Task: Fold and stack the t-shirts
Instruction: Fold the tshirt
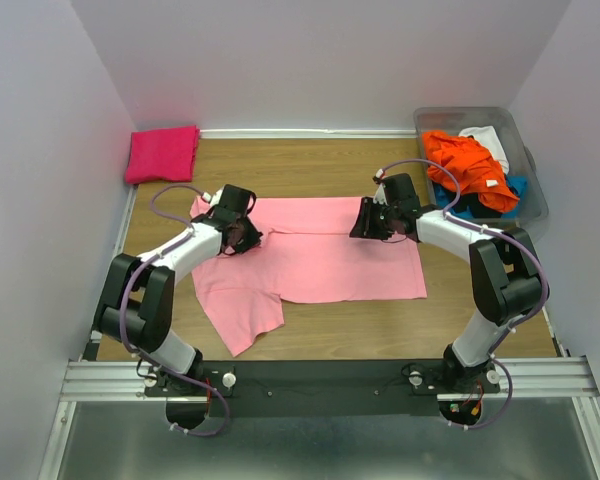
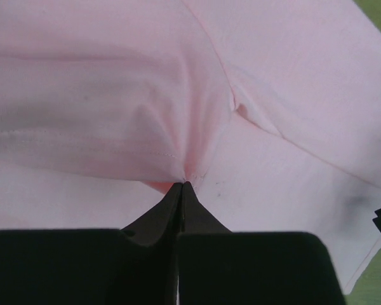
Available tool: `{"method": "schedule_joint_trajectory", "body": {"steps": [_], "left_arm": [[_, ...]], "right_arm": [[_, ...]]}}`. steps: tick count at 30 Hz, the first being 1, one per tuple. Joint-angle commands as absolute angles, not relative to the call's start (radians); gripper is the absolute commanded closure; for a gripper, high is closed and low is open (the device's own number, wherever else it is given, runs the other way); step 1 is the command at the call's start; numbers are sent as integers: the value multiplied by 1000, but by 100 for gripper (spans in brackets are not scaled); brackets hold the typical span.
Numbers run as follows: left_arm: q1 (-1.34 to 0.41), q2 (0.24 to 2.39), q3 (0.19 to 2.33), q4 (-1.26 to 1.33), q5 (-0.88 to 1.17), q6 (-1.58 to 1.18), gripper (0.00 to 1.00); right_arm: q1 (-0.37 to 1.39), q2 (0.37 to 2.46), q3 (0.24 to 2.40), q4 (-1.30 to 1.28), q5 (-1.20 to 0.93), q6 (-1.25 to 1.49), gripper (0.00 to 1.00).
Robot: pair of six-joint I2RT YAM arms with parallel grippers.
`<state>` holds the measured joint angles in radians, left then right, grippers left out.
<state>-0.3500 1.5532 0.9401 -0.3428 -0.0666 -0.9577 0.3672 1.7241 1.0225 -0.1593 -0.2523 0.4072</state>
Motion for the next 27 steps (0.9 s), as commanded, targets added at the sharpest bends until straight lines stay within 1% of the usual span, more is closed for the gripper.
{"method": "schedule_joint_trajectory", "body": {"steps": [1, 3, 4, 5, 6, 9, 10, 12, 13, 14, 15, 16, 18, 19, 21, 24, 27], "left_arm": [[-364, 1528, 881, -367, -5, -1000, 92], [-374, 1523, 873, -356, -5, -1002, 90], [-376, 1516, 871, -354, -5, -1003, 85], [-379, 1513, 871, -353, -6, -1003, 79], [-379, 1500, 871, -354, -5, -1005, 67], [-380, 1461, 870, -351, -24, -1006, 49], [-379, 1445, 874, -362, -44, -1003, 40], [-373, 1399, 885, -371, -115, -997, 33], [-373, 1382, 885, -376, -141, -986, 33], [-367, 1365, 887, -376, -167, -959, 28], [-361, 1332, 884, -374, -222, -941, 25], [-356, 1316, 862, -368, -242, -924, 21], [-304, 1281, 824, -327, -262, -868, 17], [-272, 1247, 771, -304, -252, -850, 15], [-179, 1209, 720, -232, -207, -784, 15], [-85, 1203, 651, -134, -122, -697, 15], [-46, 1224, 618, -68, -51, -658, 15]], "right_arm": [[365, 1707, 1014, -170, -255, 383, 53], [365, 1706, 1006, -170, -258, 382, 53], [365, 1706, 1005, -170, -258, 382, 53], [365, 1706, 1003, -170, -259, 382, 53], [365, 1704, 1002, -170, -261, 380, 53], [365, 1701, 1002, -169, -276, 376, 53], [367, 1701, 1003, -170, -284, 371, 53], [365, 1701, 1011, -170, -308, 364, 53], [365, 1701, 1014, -170, -317, 361, 53], [365, 1703, 1017, -170, -328, 360, 53], [365, 1706, 1026, -170, -354, 360, 53], [367, 1707, 1031, -169, -371, 360, 53], [371, 1720, 1046, -161, -405, 368, 53], [377, 1724, 1061, -157, -431, 373, 53], [397, 1744, 1078, -135, -468, 399, 54], [440, 1779, 1115, -81, -509, 457, 56], [488, 1847, 1155, -14, -534, 512, 57]]}}
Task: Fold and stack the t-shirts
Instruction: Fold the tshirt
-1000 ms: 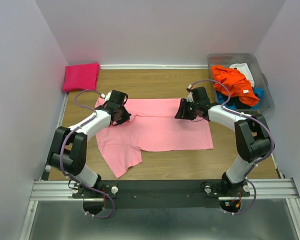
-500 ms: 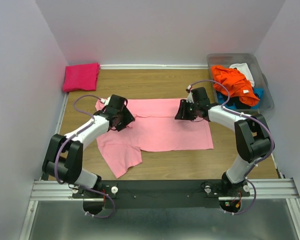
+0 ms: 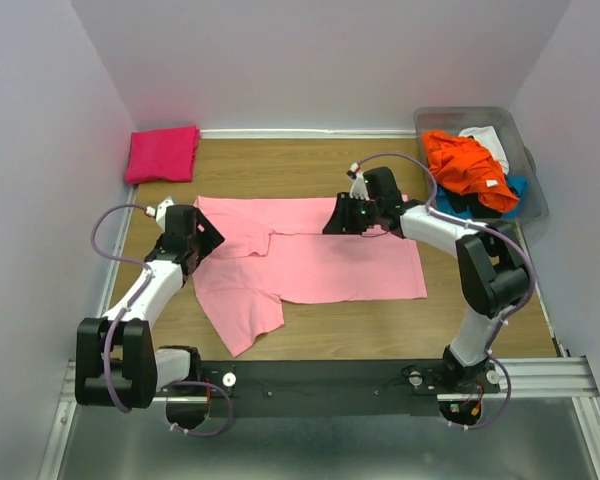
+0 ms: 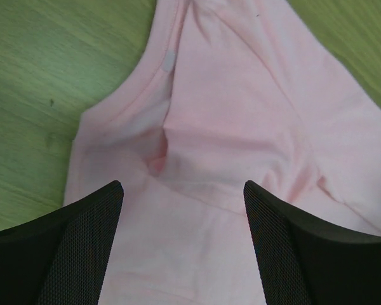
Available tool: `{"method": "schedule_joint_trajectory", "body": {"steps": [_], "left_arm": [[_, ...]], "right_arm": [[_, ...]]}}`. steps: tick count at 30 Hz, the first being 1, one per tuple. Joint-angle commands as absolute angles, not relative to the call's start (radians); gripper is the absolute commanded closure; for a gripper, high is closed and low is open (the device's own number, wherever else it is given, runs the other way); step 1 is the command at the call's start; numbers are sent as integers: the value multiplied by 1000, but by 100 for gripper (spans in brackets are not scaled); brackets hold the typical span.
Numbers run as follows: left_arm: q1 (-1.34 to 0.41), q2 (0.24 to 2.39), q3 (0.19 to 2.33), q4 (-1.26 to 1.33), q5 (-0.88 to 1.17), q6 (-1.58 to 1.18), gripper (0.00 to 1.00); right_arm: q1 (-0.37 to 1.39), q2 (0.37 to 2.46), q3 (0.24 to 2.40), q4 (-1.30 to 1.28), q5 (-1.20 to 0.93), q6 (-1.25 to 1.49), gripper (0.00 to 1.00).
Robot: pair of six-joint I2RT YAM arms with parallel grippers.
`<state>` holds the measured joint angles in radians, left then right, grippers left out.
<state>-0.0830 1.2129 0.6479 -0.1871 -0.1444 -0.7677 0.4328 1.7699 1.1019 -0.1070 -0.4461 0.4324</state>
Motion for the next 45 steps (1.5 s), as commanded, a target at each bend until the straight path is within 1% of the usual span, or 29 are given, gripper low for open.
{"method": "schedule_joint_trajectory", "body": {"steps": [1, 7, 12, 15, 27, 37, 41, 43, 45], "left_arm": [[-29, 1242, 611, -52, -19, -647, 15], [17, 1261, 560, 27, 63, -627, 15], [25, 1258, 540, 103, 92, -585, 15], [28, 1282, 549, 106, 112, -551, 15], [26, 1379, 571, 121, 204, -518, 16], [26, 1397, 581, 123, 242, -512, 16], [26, 1425, 594, 129, 270, -509, 19], [25, 1437, 598, 126, 284, -500, 25], [26, 1440, 598, 124, 298, -499, 28]], "right_arm": [[511, 1882, 1167, 32, -549, 553, 58], [581, 2012, 1235, 196, -597, 737, 59], [620, 2095, 1239, 356, -606, 867, 61], [635, 2152, 1262, 367, -624, 902, 61], [681, 2259, 1351, 388, -635, 953, 61], [696, 2316, 1390, 388, -646, 971, 61], [703, 2332, 1405, 388, -649, 977, 62], [703, 2339, 1411, 388, -649, 983, 62], [704, 2342, 1417, 388, -652, 985, 62]]}}
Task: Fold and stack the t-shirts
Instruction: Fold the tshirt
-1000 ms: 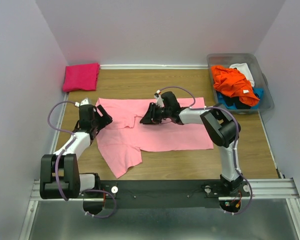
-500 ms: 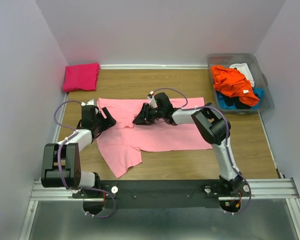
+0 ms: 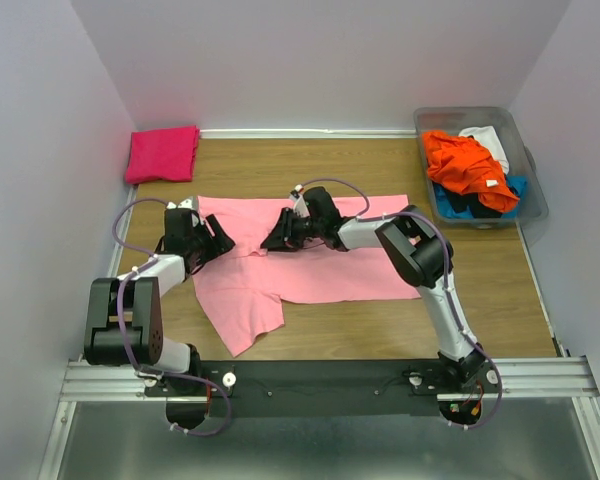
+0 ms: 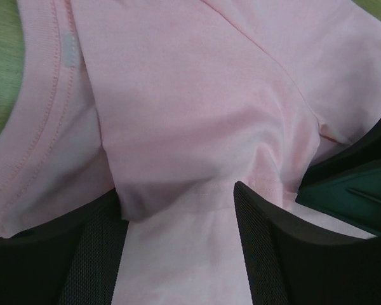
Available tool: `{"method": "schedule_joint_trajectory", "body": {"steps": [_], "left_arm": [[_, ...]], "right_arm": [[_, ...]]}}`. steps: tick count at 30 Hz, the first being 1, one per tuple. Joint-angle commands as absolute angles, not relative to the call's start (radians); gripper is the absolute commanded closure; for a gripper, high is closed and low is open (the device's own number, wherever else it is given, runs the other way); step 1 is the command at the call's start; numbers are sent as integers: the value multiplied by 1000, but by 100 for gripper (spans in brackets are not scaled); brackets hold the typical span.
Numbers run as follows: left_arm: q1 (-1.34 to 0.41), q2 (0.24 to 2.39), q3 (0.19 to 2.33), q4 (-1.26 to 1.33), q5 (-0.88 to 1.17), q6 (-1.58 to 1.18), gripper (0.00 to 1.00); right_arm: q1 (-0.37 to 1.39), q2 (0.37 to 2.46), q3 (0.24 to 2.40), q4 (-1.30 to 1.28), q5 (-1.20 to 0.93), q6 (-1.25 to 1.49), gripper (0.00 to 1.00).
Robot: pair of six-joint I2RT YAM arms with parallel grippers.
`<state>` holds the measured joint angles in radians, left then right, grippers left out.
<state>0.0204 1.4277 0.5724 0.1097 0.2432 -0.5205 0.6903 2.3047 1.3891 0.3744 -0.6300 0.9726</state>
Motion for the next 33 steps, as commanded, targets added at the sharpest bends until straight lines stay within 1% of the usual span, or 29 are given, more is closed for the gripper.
{"method": "schedule_joint_trajectory", "body": {"steps": [1, 2, 3, 4, 5, 6, 8, 13, 16, 20, 23, 30, 33], "left_arm": [[26, 1439, 597, 121, 298, -500, 30], [26, 1436, 595, 112, 296, -502, 32], [26, 1427, 594, 107, 293, -502, 38], [26, 1419, 594, 101, 291, -502, 41], [26, 1387, 597, 62, 281, -508, 55], [26, 1387, 597, 61, 281, -509, 55], [26, 1371, 612, 22, 269, -514, 63], [26, 1364, 664, -116, 236, -526, 64], [26, 1371, 689, -207, 206, -538, 65], [26, 1394, 699, -258, 153, -554, 67], [26, 1420, 709, -284, 130, -568, 74], [26, 1445, 706, -319, 104, -598, 74], [26, 1425, 698, -318, 110, -615, 74]], "right_arm": [[706, 2342, 1420, 388, -656, 988, 64], [706, 2342, 1419, 388, -660, 991, 65], [707, 2335, 1416, 388, -663, 991, 69], [707, 2330, 1413, 390, -663, 988, 72], [706, 2300, 1404, 368, -660, 976, 88], [706, 2295, 1404, 368, -660, 976, 88], [707, 2284, 1399, 356, -658, 968, 92], [707, 2244, 1399, 299, -644, 930, 98], [706, 2221, 1384, 284, -638, 923, 99], [706, 2200, 1368, 256, -631, 908, 99], [706, 2189, 1359, 230, -615, 884, 99], [699, 2203, 1350, 184, -600, 848, 98], [698, 2217, 1353, 173, -589, 838, 94]]}}
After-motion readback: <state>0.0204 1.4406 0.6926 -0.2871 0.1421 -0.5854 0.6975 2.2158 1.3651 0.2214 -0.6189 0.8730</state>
